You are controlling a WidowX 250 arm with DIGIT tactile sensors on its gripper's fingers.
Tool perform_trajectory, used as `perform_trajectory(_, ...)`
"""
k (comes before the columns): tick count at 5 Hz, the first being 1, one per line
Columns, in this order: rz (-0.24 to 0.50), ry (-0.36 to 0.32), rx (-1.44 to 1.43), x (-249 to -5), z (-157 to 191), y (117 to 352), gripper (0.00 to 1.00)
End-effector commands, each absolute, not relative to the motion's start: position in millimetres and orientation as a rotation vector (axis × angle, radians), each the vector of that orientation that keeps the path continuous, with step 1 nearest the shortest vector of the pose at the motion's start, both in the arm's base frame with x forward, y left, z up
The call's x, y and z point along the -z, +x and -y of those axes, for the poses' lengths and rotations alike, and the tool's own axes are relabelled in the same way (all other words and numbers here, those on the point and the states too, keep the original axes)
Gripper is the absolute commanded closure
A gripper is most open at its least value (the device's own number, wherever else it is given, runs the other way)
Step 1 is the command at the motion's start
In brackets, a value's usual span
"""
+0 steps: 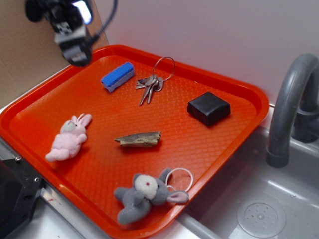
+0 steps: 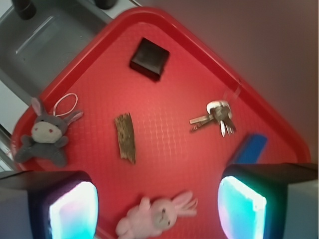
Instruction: Grab the wood chip.
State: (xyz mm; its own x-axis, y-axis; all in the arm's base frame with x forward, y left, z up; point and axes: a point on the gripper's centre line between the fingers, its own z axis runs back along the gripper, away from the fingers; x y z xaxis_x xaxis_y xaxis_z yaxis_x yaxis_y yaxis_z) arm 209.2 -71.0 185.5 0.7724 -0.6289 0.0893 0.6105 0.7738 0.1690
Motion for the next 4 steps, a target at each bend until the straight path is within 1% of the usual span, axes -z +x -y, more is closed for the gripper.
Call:
perform_trajectory(1, 0.157, 0.126, 0.752, -111, 111, 214, 0.0)
perform_trajectory(2, 0.167, 0.126, 0.698, -82, 110, 221, 0.0)
perform_trajectory(3, 0.155, 0.168, 0.685, -67, 107, 229, 0.0)
perform_trajectory(4, 0.104, 0.163, 0.683, -52, 90, 224, 0.0)
